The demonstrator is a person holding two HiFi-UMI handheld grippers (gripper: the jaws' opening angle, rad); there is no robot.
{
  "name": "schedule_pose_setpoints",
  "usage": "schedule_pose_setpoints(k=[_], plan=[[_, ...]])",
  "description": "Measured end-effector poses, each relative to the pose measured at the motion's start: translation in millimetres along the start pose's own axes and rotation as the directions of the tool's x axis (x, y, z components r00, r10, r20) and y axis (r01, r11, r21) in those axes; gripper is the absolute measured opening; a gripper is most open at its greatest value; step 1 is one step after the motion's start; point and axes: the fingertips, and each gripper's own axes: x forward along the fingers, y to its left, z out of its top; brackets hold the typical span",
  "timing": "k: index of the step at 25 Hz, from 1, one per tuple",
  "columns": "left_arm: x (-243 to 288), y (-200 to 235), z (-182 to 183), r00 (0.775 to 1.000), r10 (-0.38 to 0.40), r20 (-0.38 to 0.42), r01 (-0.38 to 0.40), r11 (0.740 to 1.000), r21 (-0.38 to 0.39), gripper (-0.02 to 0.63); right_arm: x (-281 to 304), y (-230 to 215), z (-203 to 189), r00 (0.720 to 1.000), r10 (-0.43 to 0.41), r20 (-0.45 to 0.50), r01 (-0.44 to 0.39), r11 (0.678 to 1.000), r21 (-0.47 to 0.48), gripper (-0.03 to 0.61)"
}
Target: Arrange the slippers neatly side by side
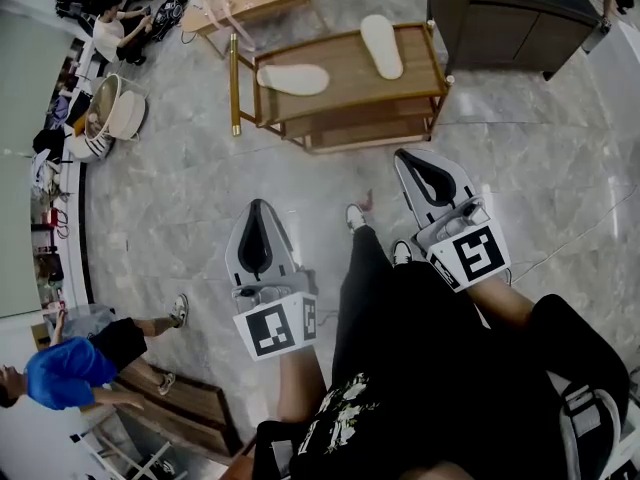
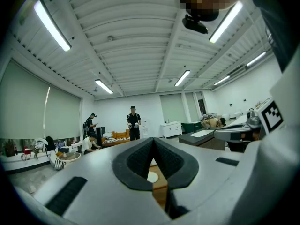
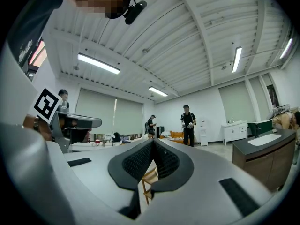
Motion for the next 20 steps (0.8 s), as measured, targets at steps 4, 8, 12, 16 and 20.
schedule_pose_setpoints(k=[4,8,12,16,20], plan=[[6.2,2.2,-8.0,1.000,-0.005,0.003,0.005,1.000,-0.018,0.002,6.5,-1.0,-7.2,1.000,-0.012,-0.021,0.012,1.000,-0.005,-0.002],[26.4,4.1,-10.1,0.999,-0.038,0.028,0.039,0.999,-0.037,0.002,16.5,-9.3,-4.8,0.999,-0.042,-0.016,0.042,0.998,-0.042,-0.002],[45.7,3.5,-13.9,0.996,-0.075,0.040,0.077,0.996,-0.051,0.002,25.8,-16.4,-3.5,0.997,-0.074,-0.012,0.073,0.996,-0.055,-0.002],[69.1,-9.6,-0.8,0.990,-0.124,0.069,0.128,0.990,-0.055,0.002,29.0,-35.2,10.7,0.994,-0.114,0.002,0.114,0.991,-0.070,-0.002],[88.6,-14.5,6.7,0.984,-0.157,0.086,0.161,0.986,-0.046,0.002,39.4,-46.9,14.3,0.991,-0.136,0.004,0.136,0.988,-0.069,-0.002]])
